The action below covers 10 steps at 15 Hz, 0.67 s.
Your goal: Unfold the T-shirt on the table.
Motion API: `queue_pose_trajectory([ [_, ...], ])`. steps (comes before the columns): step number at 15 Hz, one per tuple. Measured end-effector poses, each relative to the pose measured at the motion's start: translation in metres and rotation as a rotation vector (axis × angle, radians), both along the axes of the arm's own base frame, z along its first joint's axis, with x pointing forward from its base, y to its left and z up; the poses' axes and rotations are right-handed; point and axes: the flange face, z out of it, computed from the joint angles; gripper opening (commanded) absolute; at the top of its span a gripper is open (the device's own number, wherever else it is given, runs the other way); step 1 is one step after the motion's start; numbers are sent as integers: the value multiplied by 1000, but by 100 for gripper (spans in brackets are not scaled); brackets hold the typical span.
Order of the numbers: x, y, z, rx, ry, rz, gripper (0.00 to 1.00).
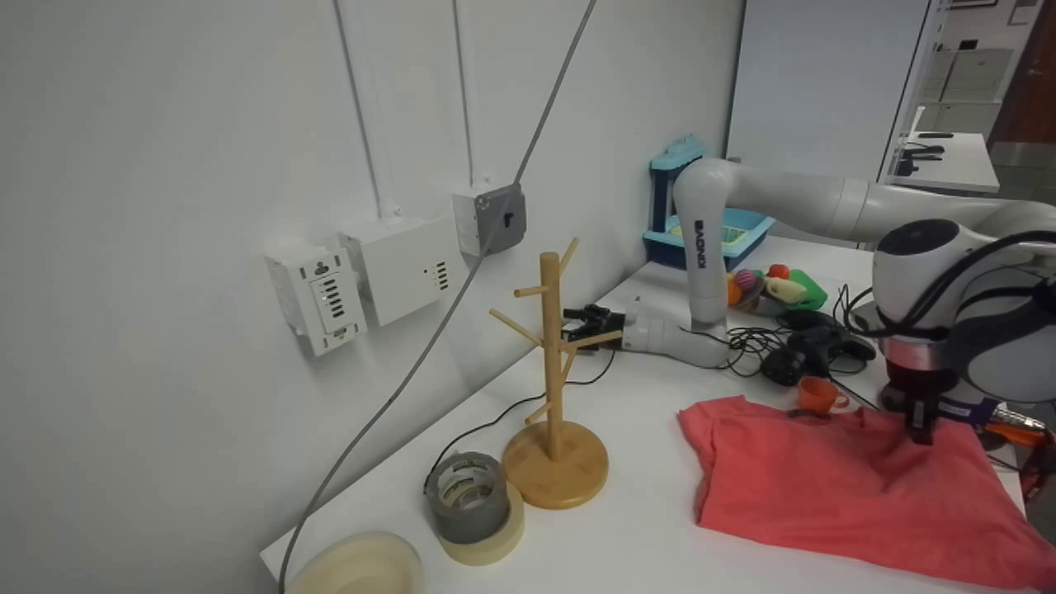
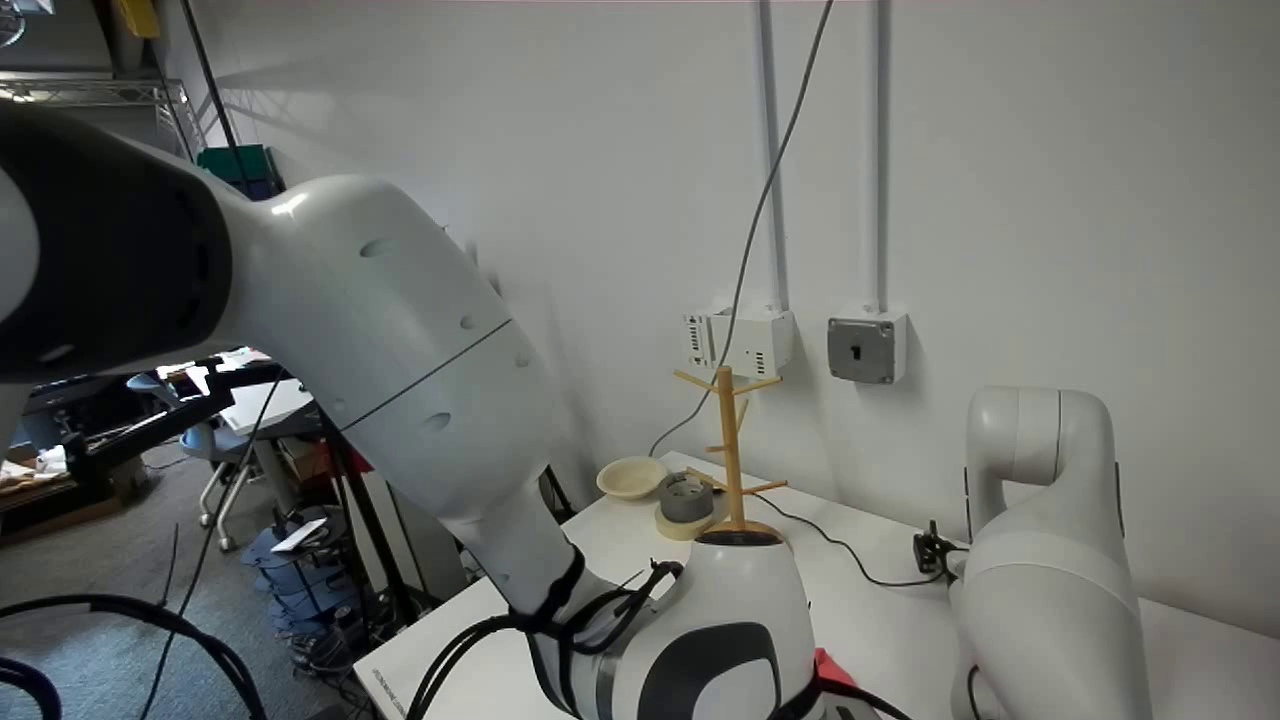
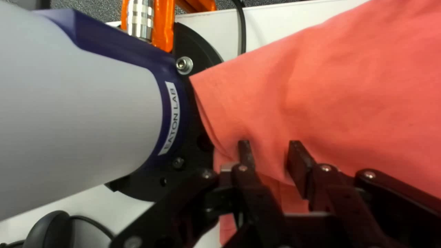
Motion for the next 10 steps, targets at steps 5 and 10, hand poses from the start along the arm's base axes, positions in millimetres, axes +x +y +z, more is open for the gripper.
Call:
queue_pose_trajectory([
  [5,3,0,2,-5,-10,-12,0],
  [10,3,0,3,-3,-15,-21,0],
])
